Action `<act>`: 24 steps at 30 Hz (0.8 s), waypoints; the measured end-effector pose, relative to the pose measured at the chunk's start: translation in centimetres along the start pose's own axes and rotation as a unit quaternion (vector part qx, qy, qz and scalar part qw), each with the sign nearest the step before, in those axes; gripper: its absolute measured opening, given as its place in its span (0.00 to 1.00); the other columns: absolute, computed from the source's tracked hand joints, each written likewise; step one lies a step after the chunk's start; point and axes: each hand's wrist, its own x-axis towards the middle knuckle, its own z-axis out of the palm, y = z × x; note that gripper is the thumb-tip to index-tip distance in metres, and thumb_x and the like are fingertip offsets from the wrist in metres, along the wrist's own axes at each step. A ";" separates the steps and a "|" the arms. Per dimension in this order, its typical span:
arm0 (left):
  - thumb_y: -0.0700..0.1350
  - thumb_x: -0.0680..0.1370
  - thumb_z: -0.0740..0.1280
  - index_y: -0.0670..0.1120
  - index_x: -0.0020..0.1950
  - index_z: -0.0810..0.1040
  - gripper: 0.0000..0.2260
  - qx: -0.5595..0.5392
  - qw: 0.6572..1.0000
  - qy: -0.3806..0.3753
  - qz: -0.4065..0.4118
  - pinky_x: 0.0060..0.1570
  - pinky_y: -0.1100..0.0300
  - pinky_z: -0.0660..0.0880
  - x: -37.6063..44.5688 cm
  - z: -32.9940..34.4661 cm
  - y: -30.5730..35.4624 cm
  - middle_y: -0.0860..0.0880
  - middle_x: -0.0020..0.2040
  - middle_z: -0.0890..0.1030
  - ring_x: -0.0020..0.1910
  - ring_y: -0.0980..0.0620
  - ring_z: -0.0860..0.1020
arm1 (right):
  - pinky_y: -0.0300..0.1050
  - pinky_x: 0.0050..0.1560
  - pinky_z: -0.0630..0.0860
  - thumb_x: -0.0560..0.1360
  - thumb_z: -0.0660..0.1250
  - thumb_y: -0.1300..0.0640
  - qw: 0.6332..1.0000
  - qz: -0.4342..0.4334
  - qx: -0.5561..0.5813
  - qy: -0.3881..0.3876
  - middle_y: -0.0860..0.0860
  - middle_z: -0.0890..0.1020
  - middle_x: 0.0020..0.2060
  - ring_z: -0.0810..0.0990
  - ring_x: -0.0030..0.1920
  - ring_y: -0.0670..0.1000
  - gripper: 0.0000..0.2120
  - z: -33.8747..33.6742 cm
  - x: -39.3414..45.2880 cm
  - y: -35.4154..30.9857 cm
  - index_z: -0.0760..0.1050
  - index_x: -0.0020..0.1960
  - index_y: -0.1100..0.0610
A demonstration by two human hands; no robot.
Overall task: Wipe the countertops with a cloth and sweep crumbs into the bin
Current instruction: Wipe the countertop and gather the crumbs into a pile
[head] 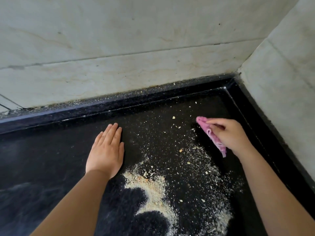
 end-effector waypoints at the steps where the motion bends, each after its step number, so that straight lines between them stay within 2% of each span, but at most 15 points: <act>1: 0.49 0.81 0.40 0.44 0.75 0.46 0.23 -0.001 1.000 0.002 0.002 0.66 0.64 0.34 0.0 0.0 0.0 0.49 0.76 0.45 0.74 0.54 0.42 | 0.29 0.23 0.67 0.75 0.61 0.67 1.000 -0.005 0.013 0.022 0.48 0.80 0.37 0.72 0.24 0.42 0.13 -0.5 -0.4 0.3 0.78 0.50 0.52; 3: 0.50 0.80 0.39 0.44 0.75 0.47 0.24 -0.002 1.000 0.003 0.001 0.66 0.64 0.34 0.1 0.1 -0.1 0.49 0.76 0.46 0.74 0.54 0.43 | 0.26 0.27 0.69 0.75 0.61 0.66 0.994 -0.027 -0.016 0.109 0.47 0.78 0.44 0.72 0.29 0.38 0.12 -1.6 0.8 0.9 0.78 0.53 0.53; 6: 0.50 0.80 0.40 0.44 0.75 0.48 0.24 -0.005 1.000 0.002 0.002 0.67 0.64 0.35 0.1 0.3 -0.3 0.49 0.76 0.46 0.73 0.56 0.42 | 0.31 0.33 0.71 0.75 0.59 0.65 0.980 -0.038 -0.067 0.185 0.51 0.78 0.40 0.74 0.27 0.34 0.12 -1.9 4.4 0.7 0.78 0.54 0.58; 8: 0.52 0.78 0.39 0.44 0.75 0.49 0.26 -0.014 1.000 0.005 0.003 0.66 0.64 0.35 0.1 0.3 -0.4 0.49 0.76 0.47 0.70 0.60 0.40 | 0.40 0.41 0.74 0.74 0.58 0.68 0.976 -0.050 -0.100 0.189 0.55 0.80 0.41 0.78 0.31 0.37 0.14 -0.8 5.7 0.5 0.78 0.54 0.62; 10: 0.53 0.73 0.36 0.44 0.75 0.49 0.31 -0.019 1.000 0.009 0.005 0.66 0.65 0.35 0.1 0.3 -0.3 0.49 0.76 0.48 0.66 0.62 0.38 | 0.47 0.48 0.75 0.73 0.58 0.70 0.972 -0.085 -0.146 0.165 0.60 0.82 0.44 0.81 0.39 0.54 0.12 0.7 4.9 -0.4 0.78 0.51 0.65; 11: 0.54 0.73 0.35 0.44 0.75 0.49 0.32 -0.020 1.000 0.009 0.006 0.66 0.65 0.34 0.1 0.3 -0.3 0.49 0.76 0.48 0.66 0.62 0.38 | 0.44 0.44 0.77 0.74 0.58 0.70 0.974 -0.101 -0.150 0.136 0.57 0.81 0.44 0.80 0.37 0.53 0.12 1.2 3.9 -0.8 0.79 0.49 0.65; 12: 0.54 0.72 0.35 0.44 0.75 0.49 0.32 -0.024 1.000 0.010 0.007 0.66 0.65 0.34 0.2 0.3 -0.3 0.49 0.76 0.48 0.66 0.62 0.38 | 0.37 0.37 0.77 0.74 0.59 0.69 0.981 -0.100 -0.139 0.091 0.50 0.80 0.42 0.78 0.31 0.46 0.11 1.3 2.8 -1.0 0.79 0.49 0.62; 13: 0.54 0.72 0.35 0.44 0.75 0.49 0.32 -0.028 1.000 0.009 0.005 0.66 0.65 0.34 0.2 0.3 -0.3 0.49 0.76 0.47 0.66 0.62 0.38 | 0.29 0.31 0.73 0.75 0.60 0.68 0.987 -0.094 -0.124 0.035 0.44 0.78 0.40 0.75 0.28 0.40 0.11 1.2 1.9 -0.8 0.79 0.50 0.58; 14: 0.53 0.73 0.36 0.44 0.75 0.49 0.31 -0.028 1.000 0.008 0.004 0.66 0.64 0.34 0.1 0.2 -0.3 0.49 0.76 0.47 0.66 0.62 0.38 | 0.27 0.28 0.71 0.75 0.61 0.67 0.992 -0.087 -0.095 0.000 0.41 0.78 0.39 0.74 0.26 0.38 0.12 1.0 1.2 -0.5 0.79 0.51 0.56; 16: 0.53 0.73 0.37 0.44 0.75 0.49 0.31 -0.028 1.000 0.008 0.004 0.66 0.64 0.34 0.1 0.3 -0.4 0.49 0.76 0.47 0.66 0.62 0.38 | 0.27 0.25 0.70 0.75 0.61 0.68 0.995 -0.083 -0.036 0.032 0.45 0.80 0.44 0.74 0.26 0.40 0.12 0.3 1.3 -0.2 0.78 0.53 0.57; 19: 0.57 0.71 0.32 0.44 0.74 0.51 0.35 -0.036 0.999 0.021 0.010 0.66 0.65 0.35 0.2 0.4 -0.5 0.49 0.76 0.49 0.67 0.62 0.39 | 0.34 0.36 0.74 0.75 0.59 0.69 0.982 -0.105 -0.038 0.151 0.47 0.79 0.51 0.77 0.34 0.50 0.13 -0.1 4.2 -1.2 0.79 0.52 0.60; 21: 0.57 0.67 0.30 0.44 0.74 0.52 0.39 -0.037 0.999 0.022 0.013 0.66 0.65 0.35 0.2 0.5 -0.5 0.49 0.75 0.51 0.67 0.62 0.40 | 0.39 0.47 0.74 0.74 0.58 0.69 0.981 -0.099 -0.036 0.163 0.52 0.81 0.52 0.79 0.40 0.50 0.13 0.7 6.6 -1.8 0.79 0.52 0.62; 23: 0.57 0.67 0.29 0.44 0.74 0.53 0.39 -0.040 0.999 0.024 0.011 0.66 0.65 0.35 0.2 0.6 -0.5 0.49 0.75 0.51 0.67 0.62 0.41 | 0.36 0.46 0.73 0.74 0.57 0.69 0.983 -0.096 -0.051 0.146 0.52 0.81 0.50 0.78 0.41 0.46 0.14 2.1 7.9 -1.8 0.79 0.52 0.62; 24: 0.57 0.67 0.30 0.44 0.74 0.53 0.39 -0.042 0.999 0.024 0.010 0.66 0.65 0.35 0.2 0.5 -0.6 0.49 0.75 0.51 0.67 0.61 0.41 | 0.37 0.45 0.73 0.75 0.57 0.68 0.984 -0.099 -0.079 0.128 0.52 0.80 0.50 0.78 0.42 0.49 0.14 2.8 7.8 -1.7 0.80 0.51 0.60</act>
